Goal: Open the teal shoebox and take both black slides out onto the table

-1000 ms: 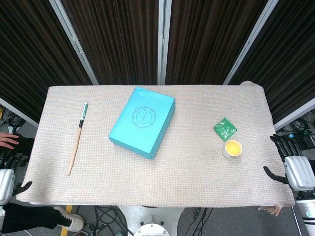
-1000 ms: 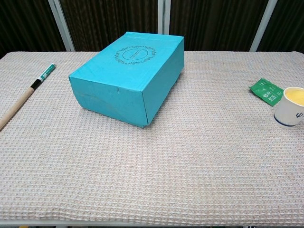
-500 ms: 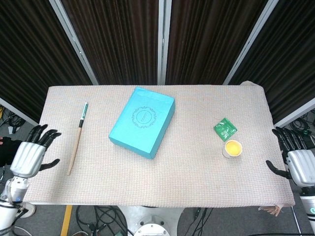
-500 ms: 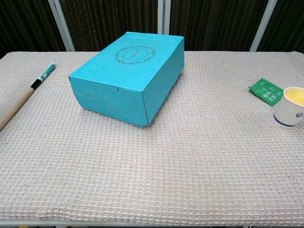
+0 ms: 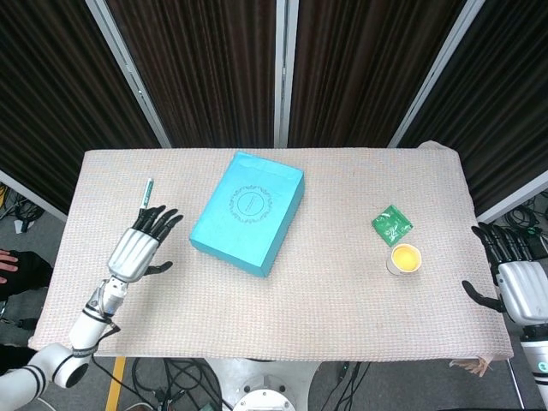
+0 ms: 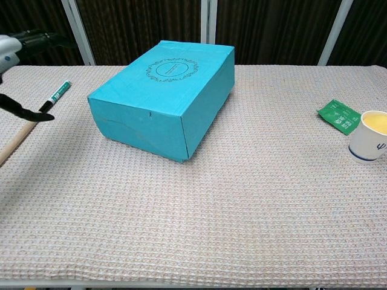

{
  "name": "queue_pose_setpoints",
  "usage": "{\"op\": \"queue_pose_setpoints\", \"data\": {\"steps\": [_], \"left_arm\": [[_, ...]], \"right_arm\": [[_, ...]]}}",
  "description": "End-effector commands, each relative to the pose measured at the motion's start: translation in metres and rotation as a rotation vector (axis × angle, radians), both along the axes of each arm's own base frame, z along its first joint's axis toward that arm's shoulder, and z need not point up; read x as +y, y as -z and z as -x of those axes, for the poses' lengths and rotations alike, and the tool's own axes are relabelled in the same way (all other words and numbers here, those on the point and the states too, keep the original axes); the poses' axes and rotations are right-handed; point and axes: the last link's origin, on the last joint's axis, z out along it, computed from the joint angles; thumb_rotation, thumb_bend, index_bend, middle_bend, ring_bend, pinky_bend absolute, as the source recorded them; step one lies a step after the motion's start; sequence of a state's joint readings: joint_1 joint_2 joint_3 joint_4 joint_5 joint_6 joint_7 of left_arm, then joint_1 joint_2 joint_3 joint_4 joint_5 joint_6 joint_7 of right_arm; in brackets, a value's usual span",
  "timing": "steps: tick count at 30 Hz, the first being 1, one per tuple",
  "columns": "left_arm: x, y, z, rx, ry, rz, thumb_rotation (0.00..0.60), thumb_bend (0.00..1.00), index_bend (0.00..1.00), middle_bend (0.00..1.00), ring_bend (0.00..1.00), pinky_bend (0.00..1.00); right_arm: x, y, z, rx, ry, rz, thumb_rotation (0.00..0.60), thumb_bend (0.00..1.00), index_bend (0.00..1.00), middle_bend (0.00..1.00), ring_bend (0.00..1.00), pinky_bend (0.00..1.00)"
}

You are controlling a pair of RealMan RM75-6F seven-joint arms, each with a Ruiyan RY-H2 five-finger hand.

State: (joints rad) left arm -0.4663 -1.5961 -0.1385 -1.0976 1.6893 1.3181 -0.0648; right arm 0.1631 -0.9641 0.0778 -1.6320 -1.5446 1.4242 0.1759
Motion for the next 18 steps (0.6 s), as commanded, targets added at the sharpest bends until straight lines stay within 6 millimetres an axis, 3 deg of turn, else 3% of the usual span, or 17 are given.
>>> {"op": "queue_pose_setpoints", "data": {"steps": [1,9,18], "left_arm": [[0.007,0.032,-0.015,-0.028,0.077,-0.014,0.6,0.09,0.09,0.07,0.05,0.14],[0.013,0.073,-0.029,-0.001,0.146,-0.018,0.6,0.09,0.09,0.07,0.05,0.14],[0.022,0.096,-0.04,0.05,0.179,-0.04,0.6,0.09,0.09,0.07,0.05,0.15]], "right_arm": [[0.0,0.001,0.0,0.001,0.006,-0.003,0.6,0.17,0.05,0.05,0.0,0.0],[0.001,0.003,0.002,-0.001,0.021,-0.008,0.6,0.17,0.05,0.05,0.0,0.0],[0.003,0.001,0.003,0.002,0.032,-0.003,0.6,0.17,0.05,0.05,0.0,0.0]]}}
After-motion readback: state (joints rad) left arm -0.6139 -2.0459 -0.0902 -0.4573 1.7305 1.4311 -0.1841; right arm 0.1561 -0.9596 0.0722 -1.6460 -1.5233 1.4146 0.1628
